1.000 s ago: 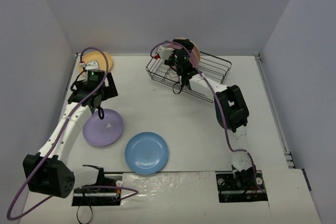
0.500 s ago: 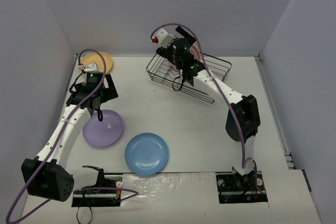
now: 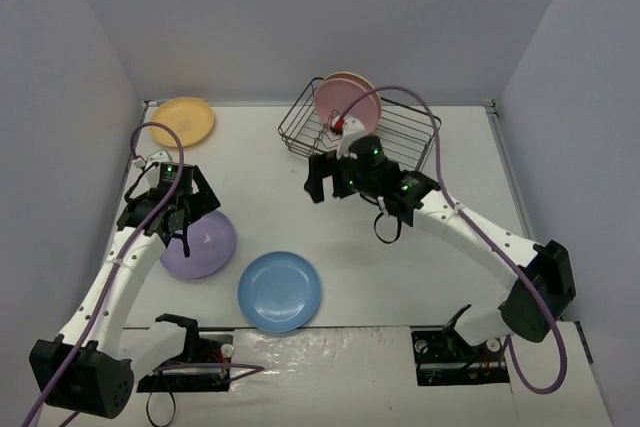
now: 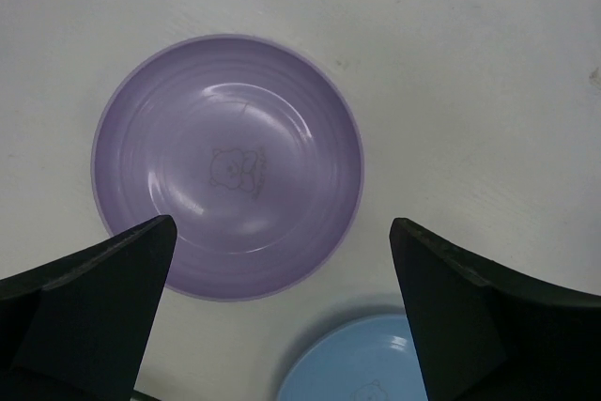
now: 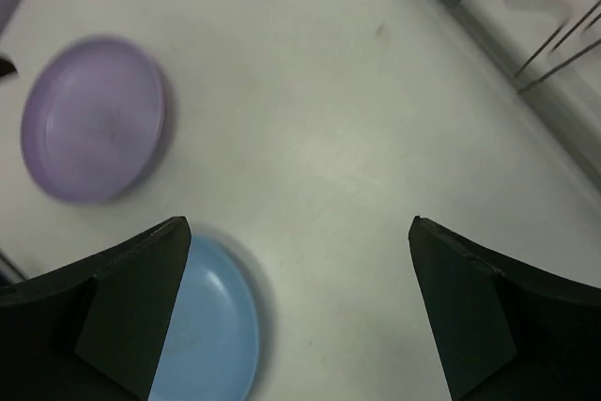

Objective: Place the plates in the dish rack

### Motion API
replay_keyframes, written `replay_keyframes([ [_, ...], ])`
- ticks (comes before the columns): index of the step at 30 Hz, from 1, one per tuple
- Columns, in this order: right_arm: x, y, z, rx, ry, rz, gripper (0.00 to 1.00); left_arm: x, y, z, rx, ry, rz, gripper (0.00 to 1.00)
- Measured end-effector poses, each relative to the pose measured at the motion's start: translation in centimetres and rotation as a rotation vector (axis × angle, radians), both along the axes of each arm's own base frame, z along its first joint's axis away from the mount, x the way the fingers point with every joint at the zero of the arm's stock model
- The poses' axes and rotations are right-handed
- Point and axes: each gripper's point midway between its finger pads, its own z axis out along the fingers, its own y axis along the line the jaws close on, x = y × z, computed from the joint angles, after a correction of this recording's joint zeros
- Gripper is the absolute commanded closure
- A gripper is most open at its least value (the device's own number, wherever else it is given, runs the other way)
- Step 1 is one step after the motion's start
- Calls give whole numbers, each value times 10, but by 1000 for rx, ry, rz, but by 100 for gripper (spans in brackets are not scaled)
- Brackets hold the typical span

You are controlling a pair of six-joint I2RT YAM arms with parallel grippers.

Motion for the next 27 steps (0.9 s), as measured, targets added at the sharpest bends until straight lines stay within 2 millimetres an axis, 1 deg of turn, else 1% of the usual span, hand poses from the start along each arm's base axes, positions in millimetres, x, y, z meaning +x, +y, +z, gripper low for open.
replay_keyframes([
  [2,-39,12,-58,-52,150,74,0,-8,1,-5,-12,15,20,3],
  [3,-59,15,-83,-86,216,107,0,-11,1,-7,-20,17,30,3],
  [4,-77,18,-103,-118,268,140,1,-14,1,-7,-27,16,40,3],
  [5,-90,20,-118,-142,307,162,1,-16,1,-8,-32,14,47,3],
  [7,-113,24,-142,-188,364,205,4,-19,2,-7,-44,5,60,3],
  [9,-126,31,-157,-219,389,235,12,-22,2,-7,-54,-5,70,3],
  [12,-135,38,-179,-264,415,250,25,-26,3,-8,-64,-9,87,3],
  [15,-136,35,-205,-318,450,233,44,-28,4,-10,-64,-3,103,3],
  [17,-134,36,-213,-323,455,216,61,-29,5,-11,-62,1,113,3],
  [20,-128,37,-214,-317,440,191,92,-31,7,-11,-61,3,123,3],
  [21,-128,36,-215,-318,441,184,100,-32,7,-11,-61,3,126,3],
  [23,-127,36,-215,-313,438,171,100,-32,8,-10,-61,-2,131,3],
  [25,-123,39,-207,-292,416,165,100,-32,9,-10,-58,-5,134,3],
  [27,-115,36,-196,-289,373,139,100,-32,9,-9,-58,-6,133,3],
])
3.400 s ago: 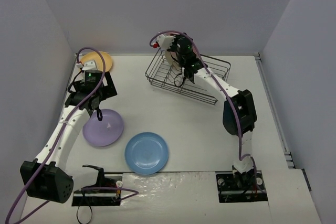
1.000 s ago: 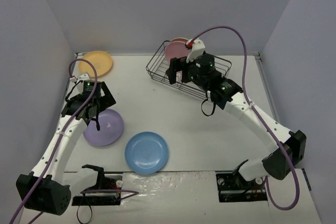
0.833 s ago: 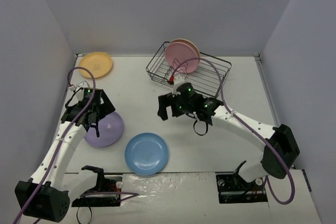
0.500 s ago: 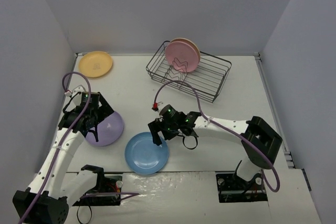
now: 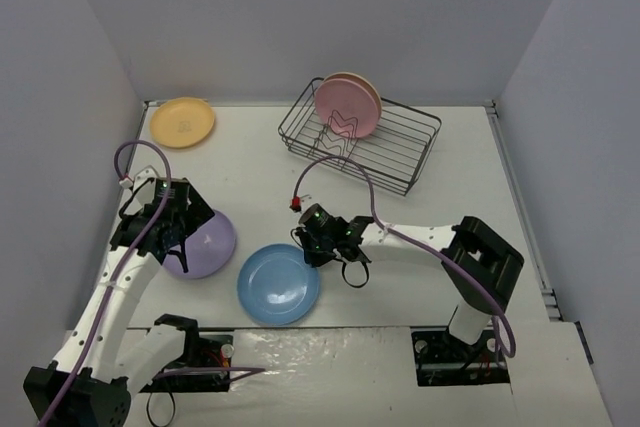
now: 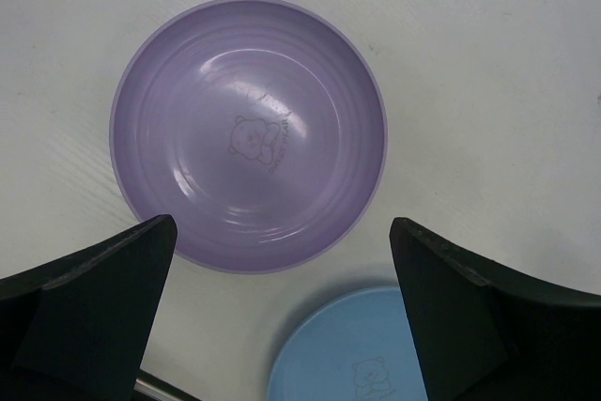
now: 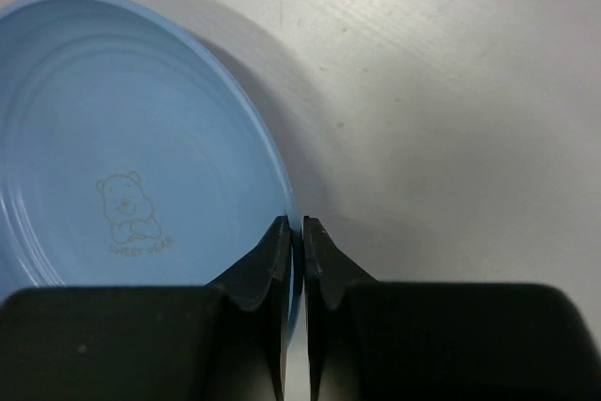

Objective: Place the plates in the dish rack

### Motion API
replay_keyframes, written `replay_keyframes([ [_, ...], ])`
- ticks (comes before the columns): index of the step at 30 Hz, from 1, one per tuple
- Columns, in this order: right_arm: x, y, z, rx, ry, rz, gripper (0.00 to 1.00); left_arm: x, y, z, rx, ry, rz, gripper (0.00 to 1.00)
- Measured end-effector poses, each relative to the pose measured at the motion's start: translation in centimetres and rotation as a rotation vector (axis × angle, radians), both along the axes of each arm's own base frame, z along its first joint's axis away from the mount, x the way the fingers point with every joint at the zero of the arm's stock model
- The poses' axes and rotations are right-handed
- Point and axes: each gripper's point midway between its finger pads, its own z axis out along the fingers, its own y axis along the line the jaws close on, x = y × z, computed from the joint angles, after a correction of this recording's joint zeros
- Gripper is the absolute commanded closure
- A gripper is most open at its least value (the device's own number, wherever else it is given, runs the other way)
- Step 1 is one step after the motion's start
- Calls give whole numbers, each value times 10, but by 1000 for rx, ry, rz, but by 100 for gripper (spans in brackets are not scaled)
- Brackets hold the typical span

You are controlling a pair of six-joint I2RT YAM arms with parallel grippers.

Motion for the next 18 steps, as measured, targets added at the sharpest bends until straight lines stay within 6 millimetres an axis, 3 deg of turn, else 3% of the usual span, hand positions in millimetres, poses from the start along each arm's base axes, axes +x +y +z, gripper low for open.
replay_keyframes([
  [3,24,-14,28,-23,-112,-60,100,1,0,0,6,-1,-10,3],
  [6,63,-29,79,-40,-285,-147,100,4,0,1,12,-5,-18,3],
  [8,90,-40,122,-42,-409,-207,100,7,-1,3,16,-10,-25,3],
  [14,161,-75,290,-18,-861,-365,100,25,-2,25,29,-76,-47,3],
  [16,175,-90,332,-51,-993,-384,100,31,-3,33,35,-96,-51,3],
  [18,190,-105,360,-115,-1101,-380,100,38,-3,39,44,-104,-61,3],
])
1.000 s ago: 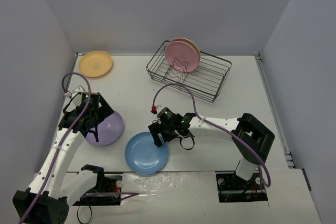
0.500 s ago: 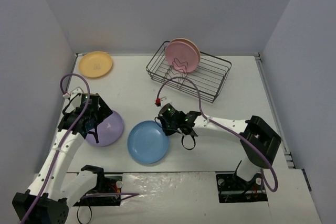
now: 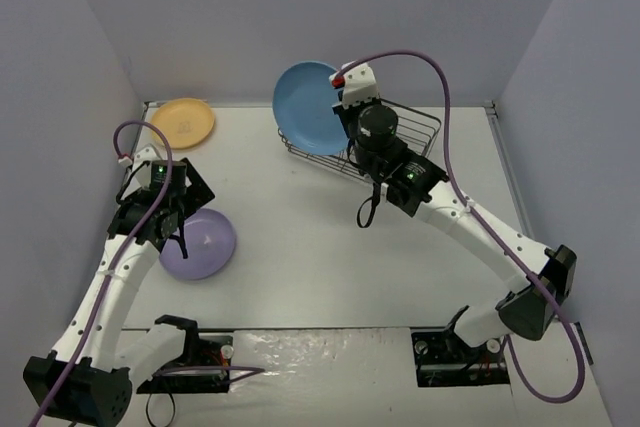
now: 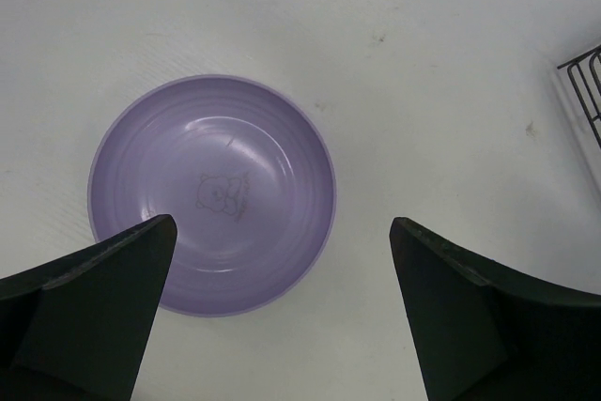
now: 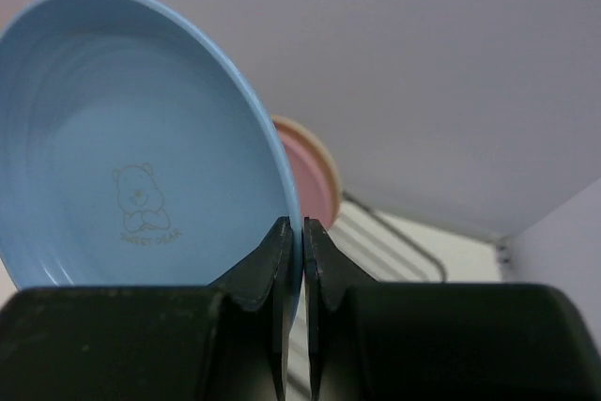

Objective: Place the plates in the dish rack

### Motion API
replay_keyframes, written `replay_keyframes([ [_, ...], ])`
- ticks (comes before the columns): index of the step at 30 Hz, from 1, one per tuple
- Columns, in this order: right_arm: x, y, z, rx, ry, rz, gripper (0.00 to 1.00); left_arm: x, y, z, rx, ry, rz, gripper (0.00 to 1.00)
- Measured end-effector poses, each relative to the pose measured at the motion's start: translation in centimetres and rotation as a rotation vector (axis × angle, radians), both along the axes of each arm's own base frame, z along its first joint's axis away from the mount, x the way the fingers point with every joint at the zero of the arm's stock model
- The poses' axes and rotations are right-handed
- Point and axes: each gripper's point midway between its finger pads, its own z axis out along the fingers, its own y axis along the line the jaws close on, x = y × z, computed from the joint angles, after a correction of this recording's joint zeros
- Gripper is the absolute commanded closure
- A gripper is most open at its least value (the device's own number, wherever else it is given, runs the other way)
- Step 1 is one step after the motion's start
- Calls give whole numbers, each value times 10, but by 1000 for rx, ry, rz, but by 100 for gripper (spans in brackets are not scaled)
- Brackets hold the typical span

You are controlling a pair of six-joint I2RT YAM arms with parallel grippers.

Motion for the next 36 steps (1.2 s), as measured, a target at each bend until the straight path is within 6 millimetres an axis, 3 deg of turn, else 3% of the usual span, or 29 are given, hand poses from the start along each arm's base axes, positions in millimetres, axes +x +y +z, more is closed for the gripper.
replay_keyframes([
  [3,34,-24,23,-134,-86,-85,100,10,-1,5,11,-6,-13,3],
  [6,72,-44,20,-296,-115,-160,100,17,-2,2,23,1,-24,3],
  [10,123,-49,-14,-530,-103,-158,100,25,-3,-3,40,18,-36,3],
  [13,145,-41,-48,-669,-74,-85,100,29,-3,-7,47,28,-40,3],
  [17,160,-21,-69,-782,-83,12,100,33,-3,-8,60,39,-42,3],
  [22,169,-6,-69,-879,-135,50,100,35,0,-8,75,41,-36,3],
  [25,174,-1,-73,-940,-160,57,100,35,2,-8,82,40,-28,3],
  [33,186,11,-108,-1049,-143,98,100,34,5,-7,98,38,-12,3],
  [36,188,12,-111,-1065,-150,99,100,35,6,-7,101,40,-10,3],
])
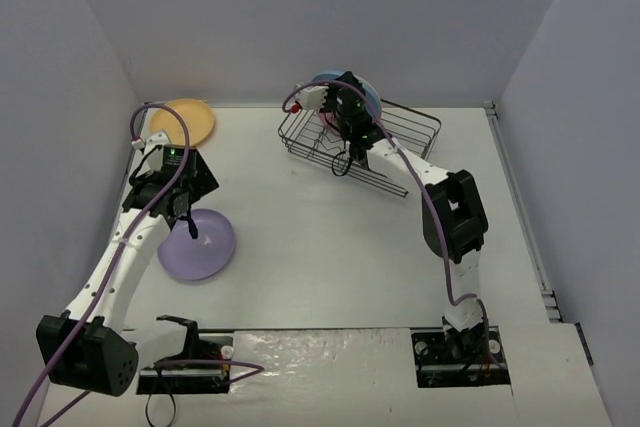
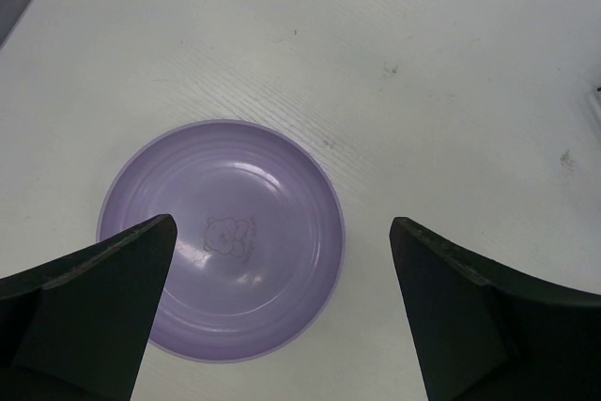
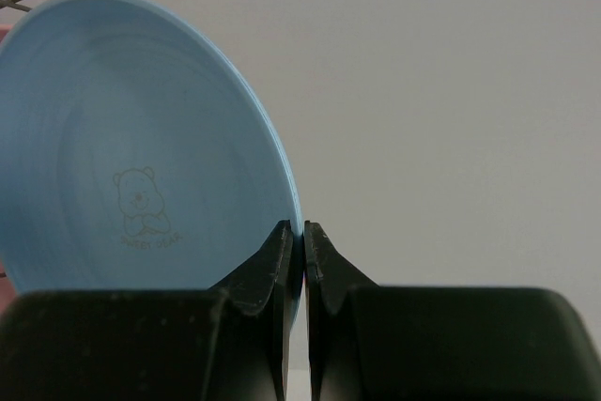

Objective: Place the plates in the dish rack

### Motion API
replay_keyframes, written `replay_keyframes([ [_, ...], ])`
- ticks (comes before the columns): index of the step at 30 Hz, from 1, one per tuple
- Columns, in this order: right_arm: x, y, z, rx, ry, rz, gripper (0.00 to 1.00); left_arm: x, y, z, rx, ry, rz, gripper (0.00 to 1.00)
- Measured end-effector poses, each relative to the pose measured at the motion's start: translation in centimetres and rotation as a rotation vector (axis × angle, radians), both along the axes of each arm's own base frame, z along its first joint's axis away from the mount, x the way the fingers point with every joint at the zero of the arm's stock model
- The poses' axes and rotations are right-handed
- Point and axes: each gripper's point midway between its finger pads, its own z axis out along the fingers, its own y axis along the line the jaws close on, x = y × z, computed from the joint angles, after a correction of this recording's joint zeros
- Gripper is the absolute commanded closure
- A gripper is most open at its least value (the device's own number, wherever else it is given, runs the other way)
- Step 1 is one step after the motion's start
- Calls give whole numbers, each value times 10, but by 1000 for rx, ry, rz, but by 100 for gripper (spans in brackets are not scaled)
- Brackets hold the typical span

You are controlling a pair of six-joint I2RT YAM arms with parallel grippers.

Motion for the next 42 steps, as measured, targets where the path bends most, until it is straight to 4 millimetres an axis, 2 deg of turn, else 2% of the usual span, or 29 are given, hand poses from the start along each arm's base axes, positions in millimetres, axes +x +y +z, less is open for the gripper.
replay_keyframes([
  [7,0,0,8,-11,-31,1,100,1,1,-3,5,11,2,3],
  [12,1,0,5,-20,-33,1,100,1,1,-3,9,12,5,3],
  [21,1,6,-16,-48,-21,21,100,1,3,-3,17,12,10,3],
  [27,2,7,-47,-59,36,28,100,1,3,-3,19,13,10,3],
  [29,2,7,-59,-62,58,27,96,1,3,-4,20,17,10,3],
  [32,3,7,-74,-57,84,28,73,1,3,-6,21,23,10,3],
  [33,3,7,-76,-53,87,28,59,1,3,-7,22,26,10,3],
  [34,4,7,-77,-49,89,27,49,1,3,-7,23,29,10,3],
  [39,5,3,-78,-13,94,16,23,0,3,-8,24,34,10,3],
  [42,5,3,-77,9,95,9,14,-1,4,-9,25,41,10,3],
])
